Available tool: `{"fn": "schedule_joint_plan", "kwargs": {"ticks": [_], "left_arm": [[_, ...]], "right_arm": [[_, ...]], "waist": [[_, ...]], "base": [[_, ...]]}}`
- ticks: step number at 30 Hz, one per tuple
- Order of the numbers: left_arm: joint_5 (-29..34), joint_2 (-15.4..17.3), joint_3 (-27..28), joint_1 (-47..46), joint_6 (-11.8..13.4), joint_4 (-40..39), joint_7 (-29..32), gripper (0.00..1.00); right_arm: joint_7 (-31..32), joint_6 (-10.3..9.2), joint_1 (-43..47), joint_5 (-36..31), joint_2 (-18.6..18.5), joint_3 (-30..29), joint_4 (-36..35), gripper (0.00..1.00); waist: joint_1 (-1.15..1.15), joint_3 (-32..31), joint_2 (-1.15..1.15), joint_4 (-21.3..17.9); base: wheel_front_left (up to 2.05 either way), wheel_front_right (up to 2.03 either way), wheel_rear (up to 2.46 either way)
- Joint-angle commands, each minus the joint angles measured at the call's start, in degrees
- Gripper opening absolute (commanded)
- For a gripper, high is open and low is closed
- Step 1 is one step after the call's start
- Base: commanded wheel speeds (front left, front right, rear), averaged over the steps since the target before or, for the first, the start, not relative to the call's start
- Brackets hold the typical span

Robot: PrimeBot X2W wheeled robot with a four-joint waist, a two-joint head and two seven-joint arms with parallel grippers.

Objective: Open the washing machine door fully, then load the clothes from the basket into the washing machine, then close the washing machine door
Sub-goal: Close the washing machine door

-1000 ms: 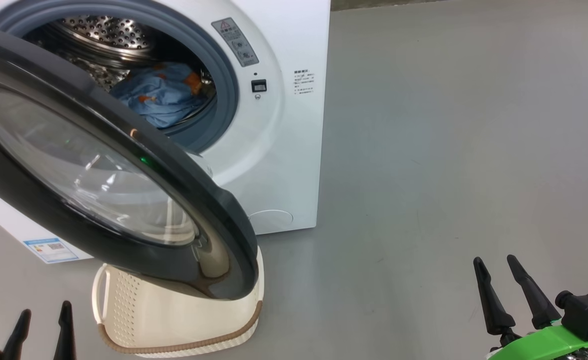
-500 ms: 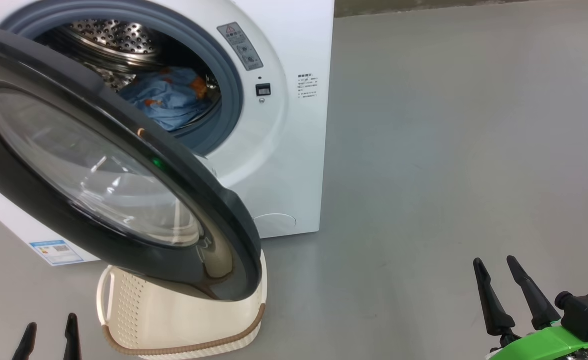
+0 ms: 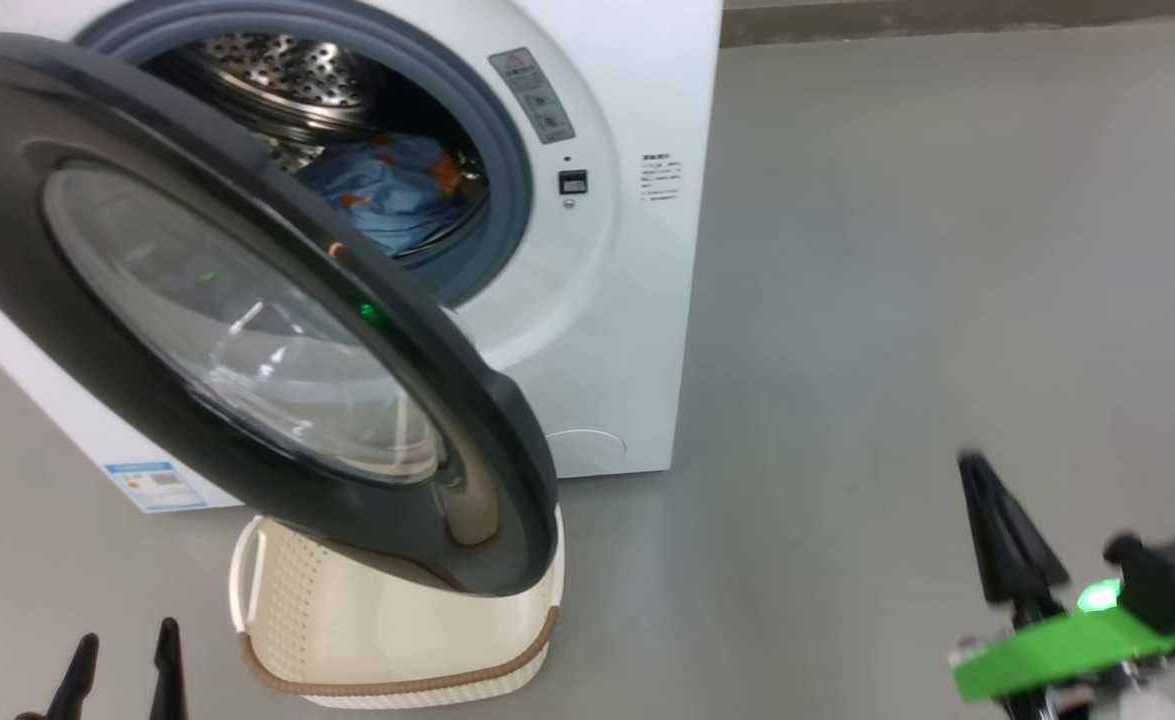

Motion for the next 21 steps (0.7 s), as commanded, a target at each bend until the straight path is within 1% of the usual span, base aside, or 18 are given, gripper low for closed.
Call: {"fn": "schedule_joint_plan", "kwargs": {"ticks": [1, 7, 10, 13, 16, 21], "left_arm": [[0.9, 0.8, 1.8, -2.2, -0.1, -1.7, -0.6, 1.0], [1.4, 0.5, 0.7, -2.1, -0.1, -2.5, -0.6, 1.0], [1.5, 0.1, 0.2, -2.0, -0.1, -2.8, -0.6, 1.0], [1.6, -0.3, -0.2, -1.9, -0.1, -3.0, -0.6, 1.0], [1.4, -0.7, -0.7, -1.6, -0.1, -3.0, -0.6, 1.0], [1.0, -1.0, -2.0, -1.5, -0.1, -2.7, -0.6, 1.0]], "right_arm": [[-0.7, 0.17, -3.1, 0.8, -0.2, 1.8, -2.4, 0.0], [-0.7, 0.17, -10.1, 1.1, 1.9, 6.3, -8.0, 0.0], [-0.7, 0.17, -13.2, 1.5, 2.9, 9.8, -10.8, 0.0], [-0.7, 0.17, -15.3, 2.4, 3.7, 14.6, -12.8, 0.0], [-0.7, 0.17, -16.4, 4.4, 4.3, 20.3, -12.8, 0.0], [-0.7, 0.17, -16.8, 6.0, 4.5, 28.4, -9.4, 0.0]], "waist": [[0.0, -0.3, 0.0, 0.7], [0.0, -0.6, 0.0, 2.7], [0.0, -0.8, 0.0, 3.9], [0.0, -1.2, 0.0, 5.2], [0.0, -1.5, 0.0, 6.3], [0.0, -1.6, 0.0, 8.2]], "base": [[0.0, 0.0, 0.0], [0.0, 0.0, 0.0], [0.0, 0.0, 0.0], [0.0, 0.0, 0.0], [0.0, 0.0, 0.0], [0.0, 0.0, 0.0]]}}
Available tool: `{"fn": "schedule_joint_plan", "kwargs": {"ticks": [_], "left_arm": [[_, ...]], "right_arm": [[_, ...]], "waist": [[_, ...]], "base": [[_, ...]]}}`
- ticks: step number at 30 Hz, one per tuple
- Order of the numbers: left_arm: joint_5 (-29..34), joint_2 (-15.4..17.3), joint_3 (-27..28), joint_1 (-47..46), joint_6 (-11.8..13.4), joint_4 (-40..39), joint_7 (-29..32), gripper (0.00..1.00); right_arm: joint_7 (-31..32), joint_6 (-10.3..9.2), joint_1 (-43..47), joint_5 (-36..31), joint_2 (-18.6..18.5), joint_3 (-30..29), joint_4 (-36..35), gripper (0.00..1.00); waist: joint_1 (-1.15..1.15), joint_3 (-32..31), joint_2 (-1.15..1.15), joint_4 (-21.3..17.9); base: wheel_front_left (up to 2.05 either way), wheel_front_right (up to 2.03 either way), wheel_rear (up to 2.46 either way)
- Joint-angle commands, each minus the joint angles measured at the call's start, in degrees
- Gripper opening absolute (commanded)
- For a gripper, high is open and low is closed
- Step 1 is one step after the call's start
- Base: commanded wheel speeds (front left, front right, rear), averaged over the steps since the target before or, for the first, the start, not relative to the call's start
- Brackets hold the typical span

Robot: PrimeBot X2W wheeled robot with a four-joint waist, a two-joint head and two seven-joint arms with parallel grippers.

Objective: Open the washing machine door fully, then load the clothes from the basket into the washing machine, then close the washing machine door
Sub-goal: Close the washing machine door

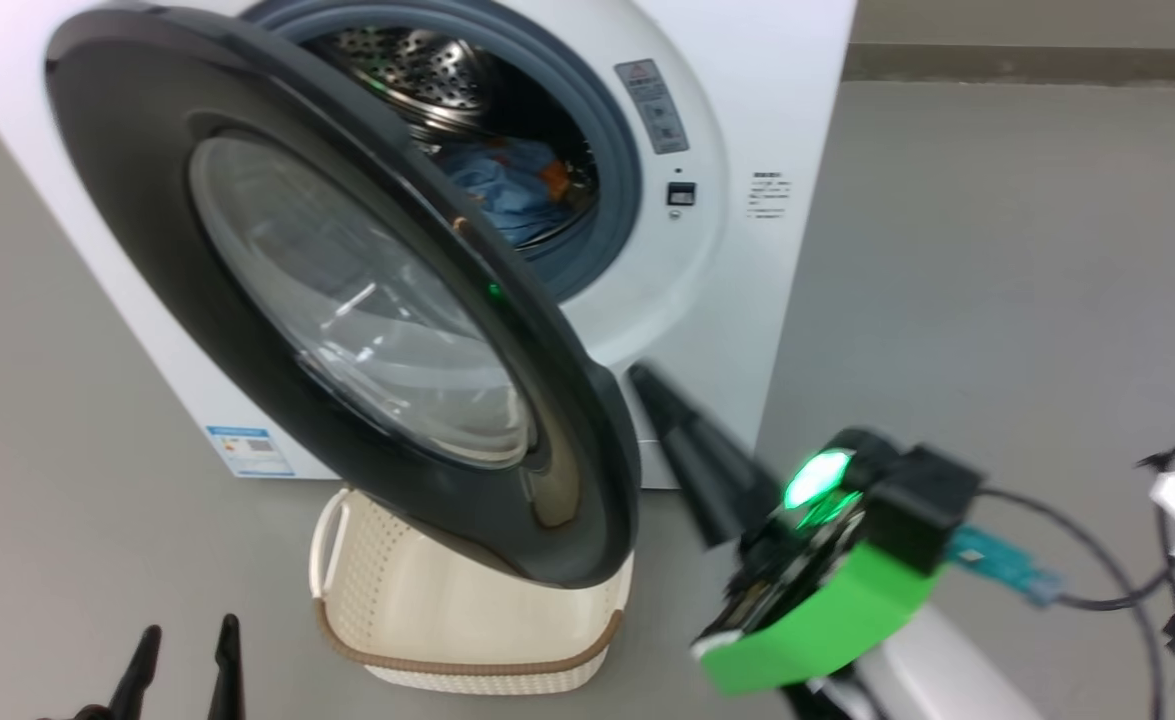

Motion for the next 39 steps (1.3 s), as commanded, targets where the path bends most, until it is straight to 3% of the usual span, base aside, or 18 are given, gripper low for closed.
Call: {"fn": "schedule_joint_plan", "kwargs": {"ticks": [1, 10, 16, 39], "left_arm": [[-0.2, 0.7, 1.5, -1.5, -0.1, -1.2, -0.6, 1.0], [-0.7, 0.4, 0.5, -2.1, -0.1, -1.1, -0.6, 1.0], [-1.0, 0.3, 0.3, -2.9, -0.1, -1.0, -0.6, 1.0], [-1.3, -0.7, -0.4, -6.9, -0.1, -2.2, -0.6, 1.0]], "right_arm": [[-0.3, 0.16, -1.5, 1.2, 0.7, 3.5, 0.2, 0.0], [-0.3, 0.16, 0.3, 2.4, -0.1, 10.2, 7.3, 0.0], [-0.3, 0.16, 0.3, 3.0, -0.3, 11.0, 12.9, 0.0], [-0.3, 0.16, -7.1, 2.5, 0.7, 1.3, 23.0, 0.0]], "waist": [[0.0, -0.1, 0.0, 1.5], [0.0, 1.5, 0.0, 3.4], [0.0, 2.8, 0.0, 3.7], [0.0, 7.7, 0.0, 4.9]], "base": [[0.0, 0.0, 0.0], [0.0, 0.0, 0.0], [0.0, 0.0, 0.0], [0.0, 0.0, 0.0]]}}
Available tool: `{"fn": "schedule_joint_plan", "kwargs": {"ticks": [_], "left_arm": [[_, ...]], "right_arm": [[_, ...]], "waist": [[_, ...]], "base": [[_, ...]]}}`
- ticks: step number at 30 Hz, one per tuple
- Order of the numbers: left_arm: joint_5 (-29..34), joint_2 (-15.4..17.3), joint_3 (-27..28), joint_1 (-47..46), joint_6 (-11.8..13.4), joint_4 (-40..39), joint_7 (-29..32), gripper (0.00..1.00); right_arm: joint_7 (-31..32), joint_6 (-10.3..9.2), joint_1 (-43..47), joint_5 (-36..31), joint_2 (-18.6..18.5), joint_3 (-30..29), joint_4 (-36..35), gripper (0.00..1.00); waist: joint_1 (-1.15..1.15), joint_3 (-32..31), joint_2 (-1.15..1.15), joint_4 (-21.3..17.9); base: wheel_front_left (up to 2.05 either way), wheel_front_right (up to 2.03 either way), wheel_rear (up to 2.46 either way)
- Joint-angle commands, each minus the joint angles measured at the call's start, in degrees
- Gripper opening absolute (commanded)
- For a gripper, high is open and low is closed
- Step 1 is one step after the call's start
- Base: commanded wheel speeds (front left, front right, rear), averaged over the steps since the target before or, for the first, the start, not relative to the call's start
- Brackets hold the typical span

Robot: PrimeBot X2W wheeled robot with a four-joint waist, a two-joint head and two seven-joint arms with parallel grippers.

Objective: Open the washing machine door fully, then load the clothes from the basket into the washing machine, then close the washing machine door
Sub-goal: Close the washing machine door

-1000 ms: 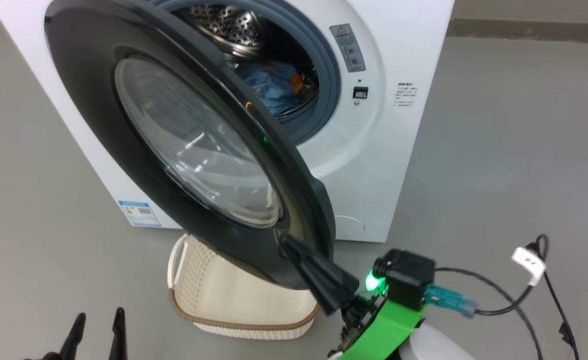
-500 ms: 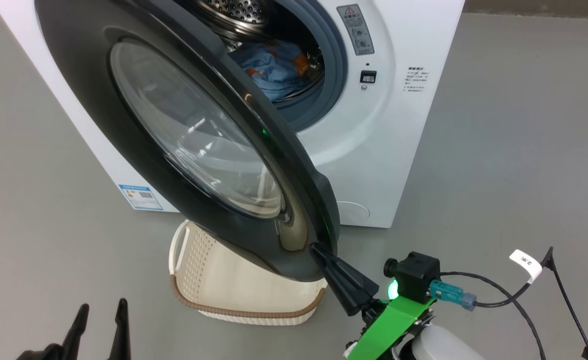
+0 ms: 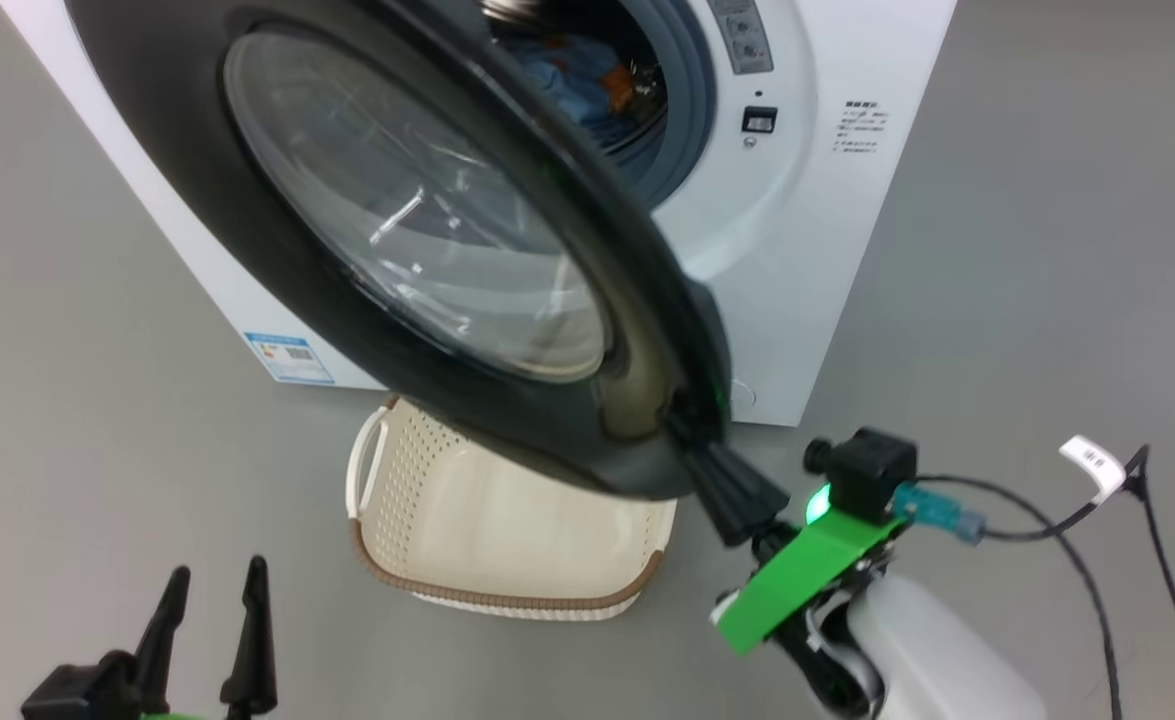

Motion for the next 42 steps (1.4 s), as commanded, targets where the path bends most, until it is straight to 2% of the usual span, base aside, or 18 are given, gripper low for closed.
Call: {"fn": "schedule_joint_plan", "kwargs": {"ticks": [1, 14, 27, 33, 37, 42], "left_arm": [[-0.2, 0.6, 1.8, -2.9, -0.1, -1.8, -0.6, 1.0], [-0.7, -1.0, 0.0, -7.3, -0.1, -2.9, -0.6, 1.0], [-0.8, -2.3, -3.2, -11.2, -0.1, -4.0, -0.6, 1.0], [-0.9, -2.5, -4.1, -12.0, -0.1, -4.0, -0.6, 1.0], [-1.0, -2.5, -4.3, -12.3, -0.1, -4.0, -0.6, 1.0], [-0.8, -2.2, -4.1, -12.2, -0.1, -3.5, -0.6, 1.0]], "right_arm": [[-0.3, 0.09, -2.9, 0.0, 0.7, -0.8, -0.7, 0.0], [-0.3, 0.09, -13.3, -3.2, 0.1, -11.1, 3.1, 0.0], [-0.3, 0.09, -24.8, -4.9, -2.3, -19.2, 8.0, 0.0], [-0.3, 0.09, -27.3, -6.2, -1.8, -23.3, 8.4, 0.0], [-0.3, 0.09, -27.8, -7.1, -0.9, -24.5, 8.0, 0.0], [-0.3, 0.09, -25.4, -7.8, -0.6, -22.3, 7.5, 0.0]], "waist": [[0.0, 0.9, 0.0, 0.5], [0.0, 6.8, 0.0, 3.3], [0.0, 11.7, 0.0, 7.0], [0.0, 12.9, 0.0, 7.8], [0.0, 13.2, 0.0, 7.9], [0.0, 12.5, 0.0, 7.3]], "base": [[0.0, 0.0, 0.0], [0.0, 0.0, 0.0], [0.0, 0.0, 0.0], [0.0, 0.0, 0.0], [0.0, 0.0, 0.0], [0.0, 0.0, 0.0]]}}
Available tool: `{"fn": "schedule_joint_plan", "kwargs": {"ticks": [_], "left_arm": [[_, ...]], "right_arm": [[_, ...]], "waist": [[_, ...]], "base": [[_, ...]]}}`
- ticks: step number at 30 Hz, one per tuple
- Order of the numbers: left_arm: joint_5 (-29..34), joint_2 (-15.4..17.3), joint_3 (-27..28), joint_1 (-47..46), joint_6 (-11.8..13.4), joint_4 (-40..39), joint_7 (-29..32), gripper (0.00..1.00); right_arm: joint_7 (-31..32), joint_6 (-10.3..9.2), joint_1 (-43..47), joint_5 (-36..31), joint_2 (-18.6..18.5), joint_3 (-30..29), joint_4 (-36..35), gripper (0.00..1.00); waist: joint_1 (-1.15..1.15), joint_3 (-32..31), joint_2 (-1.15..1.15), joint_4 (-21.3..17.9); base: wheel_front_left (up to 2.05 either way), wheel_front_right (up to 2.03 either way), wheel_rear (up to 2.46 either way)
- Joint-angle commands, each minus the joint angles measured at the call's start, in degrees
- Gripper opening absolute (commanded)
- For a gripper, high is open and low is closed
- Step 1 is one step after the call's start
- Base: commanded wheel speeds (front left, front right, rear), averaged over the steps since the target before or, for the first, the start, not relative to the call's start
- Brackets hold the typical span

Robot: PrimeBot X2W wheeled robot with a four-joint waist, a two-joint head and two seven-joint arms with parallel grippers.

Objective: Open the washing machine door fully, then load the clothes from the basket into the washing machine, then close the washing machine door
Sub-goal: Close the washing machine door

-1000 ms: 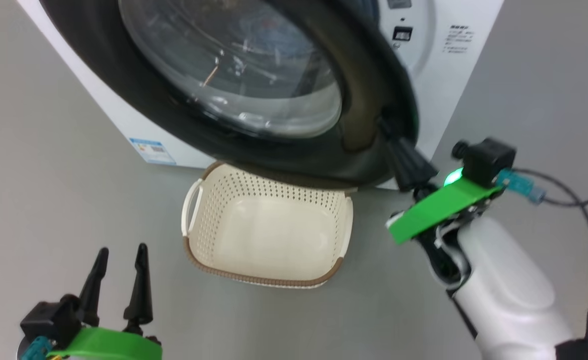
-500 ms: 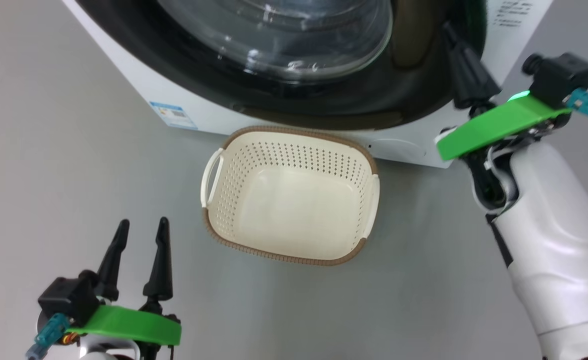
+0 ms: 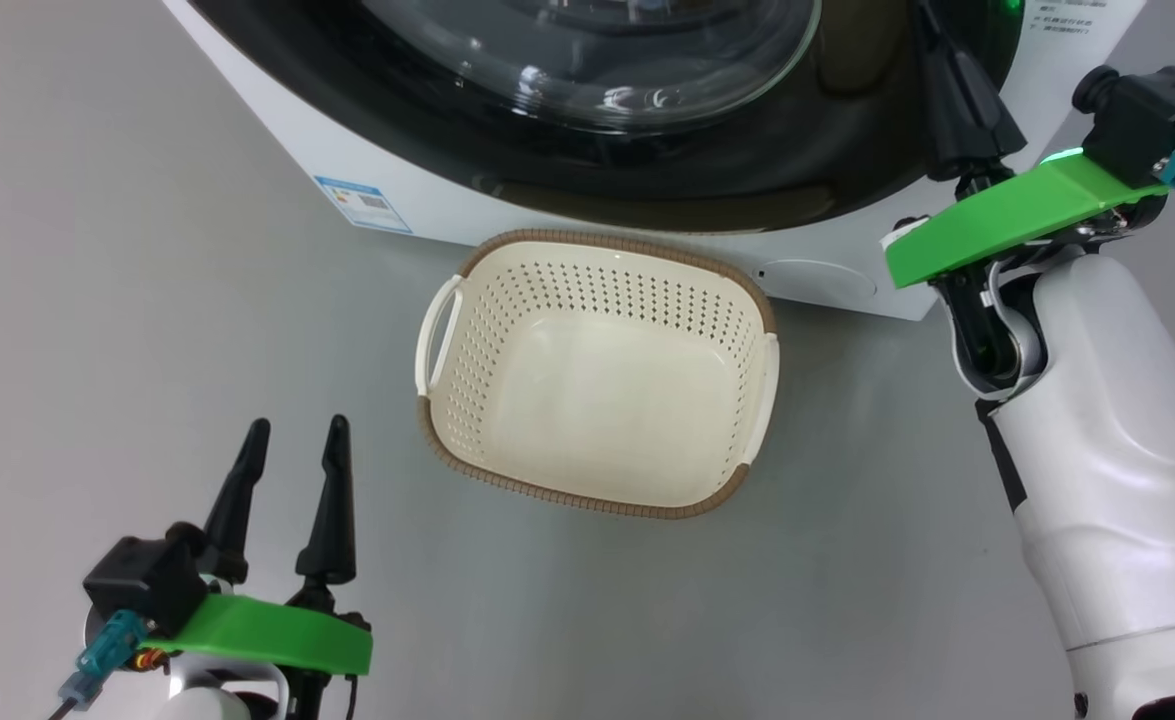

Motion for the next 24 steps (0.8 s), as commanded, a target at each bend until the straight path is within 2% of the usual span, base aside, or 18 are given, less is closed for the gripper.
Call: {"fn": "schedule_joint_plan", "kwargs": {"ticks": [1, 3, 4, 7, 8, 9, 24], "left_arm": [[0.1, 1.6, 1.9, -0.9, -0.1, -0.8, -0.4, 1.0], [0.2, 1.9, 2.2, -0.7, -0.1, -0.5, -0.4, 1.0], [0.3, 2.0, 2.3, -0.5, -0.1, -0.3, -0.4, 1.0], [0.3, 2.5, 2.7, 0.0, -0.1, 0.3, -0.4, 1.0], [0.3, 2.7, 2.9, 0.2, -0.1, 0.6, -0.4, 1.0], [0.2, 2.9, 3.0, 0.4, -0.1, 0.9, -0.4, 1.0], [0.1, 6.4, 4.5, 2.7, -0.1, 4.1, -0.4, 1.0]], "right_arm": [[-0.3, 0.02, 1.0, -0.1, 1.1, 1.6, -2.0, 0.0], [-0.3, 0.02, 2.5, -0.1, 1.1, 2.6, -2.3, 0.0], [-0.3, 0.02, 3.3, -0.1, 1.1, 3.0, -2.5, 0.05], [-0.3, 0.02, 5.9, -0.2, 0.8, 4.7, -2.8, 0.64], [-0.3, 0.02, 6.8, -0.3, 0.7, 5.3, -3.0, 0.9], [-0.3, 0.02, 7.8, -0.3, 0.7, 5.7, -3.2, 1.0], [-0.3, 0.02, 21.5, -0.4, -0.1, 6.1, -5.2, 1.0]], "waist": [[0.0, -0.7, 0.0, -0.6], [0.0, -1.2, 0.0, -1.1], [0.0, -1.6, 0.0, -1.4], [0.0, -2.7, 0.0, -2.5], [0.0, -3.2, 0.0, -2.8], [0.0, -3.6, 0.0, -3.2], [0.0, -9.8, 0.0, -9.6]], "base": [[0.0, 0.0, 0.0], [0.0, 0.0, 0.0], [0.0, 0.0, 0.0], [0.0, 0.0, 0.0], [0.0, 0.0, 0.0], [0.0, 0.0, 0.0], [0.0, 0.0, 0.0]]}}
